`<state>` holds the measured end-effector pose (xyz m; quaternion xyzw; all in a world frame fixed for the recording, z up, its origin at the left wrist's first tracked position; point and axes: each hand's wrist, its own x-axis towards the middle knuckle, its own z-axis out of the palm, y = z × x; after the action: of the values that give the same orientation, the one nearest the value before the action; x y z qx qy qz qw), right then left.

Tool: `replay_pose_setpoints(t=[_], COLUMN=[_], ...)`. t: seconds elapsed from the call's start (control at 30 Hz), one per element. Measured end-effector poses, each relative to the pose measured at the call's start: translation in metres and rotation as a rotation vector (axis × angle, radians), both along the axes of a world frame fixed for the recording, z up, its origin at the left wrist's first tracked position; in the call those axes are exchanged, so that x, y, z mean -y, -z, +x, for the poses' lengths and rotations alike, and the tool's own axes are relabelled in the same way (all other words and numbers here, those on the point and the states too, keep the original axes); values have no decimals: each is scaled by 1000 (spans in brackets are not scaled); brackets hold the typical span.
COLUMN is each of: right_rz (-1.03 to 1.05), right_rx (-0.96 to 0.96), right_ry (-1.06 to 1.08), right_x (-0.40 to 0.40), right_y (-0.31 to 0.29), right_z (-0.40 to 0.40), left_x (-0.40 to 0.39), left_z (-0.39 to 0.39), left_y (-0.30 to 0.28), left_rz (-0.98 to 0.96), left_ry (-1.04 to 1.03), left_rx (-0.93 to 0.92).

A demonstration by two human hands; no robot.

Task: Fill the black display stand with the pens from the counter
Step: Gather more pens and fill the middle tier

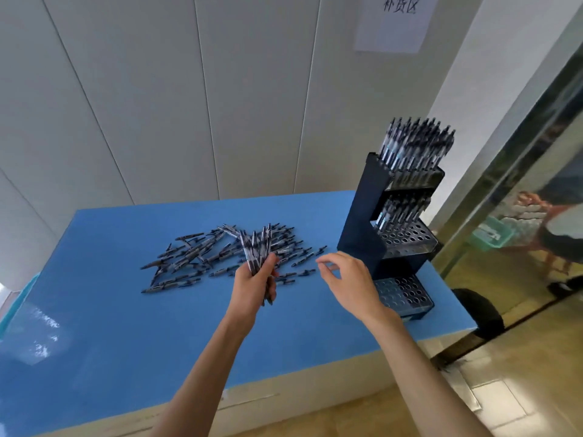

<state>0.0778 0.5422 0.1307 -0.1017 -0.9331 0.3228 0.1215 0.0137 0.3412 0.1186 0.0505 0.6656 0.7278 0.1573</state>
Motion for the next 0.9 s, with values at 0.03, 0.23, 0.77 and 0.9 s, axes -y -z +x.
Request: replay_pose_setpoints(t=[0.03,0.23,0.77,0.9], right_rz=[0,1,-9,-43], right_rx=[-20,-106,-173,-191], right_ry=[10,50,-70,-120], right_x=[-7,-56,-208,-231], right_y=[-5,-28,-67,-71], right_z=[5,38,156,157], left_x=[-8,-60,-226,-249], left_z=[2,31,172,185], left_y=[-6,-32,-67,-69], left_rz=[0,8,-89,-81], left_ry=[35,211,223,201], left_rx=[-9,-68,-130,-129])
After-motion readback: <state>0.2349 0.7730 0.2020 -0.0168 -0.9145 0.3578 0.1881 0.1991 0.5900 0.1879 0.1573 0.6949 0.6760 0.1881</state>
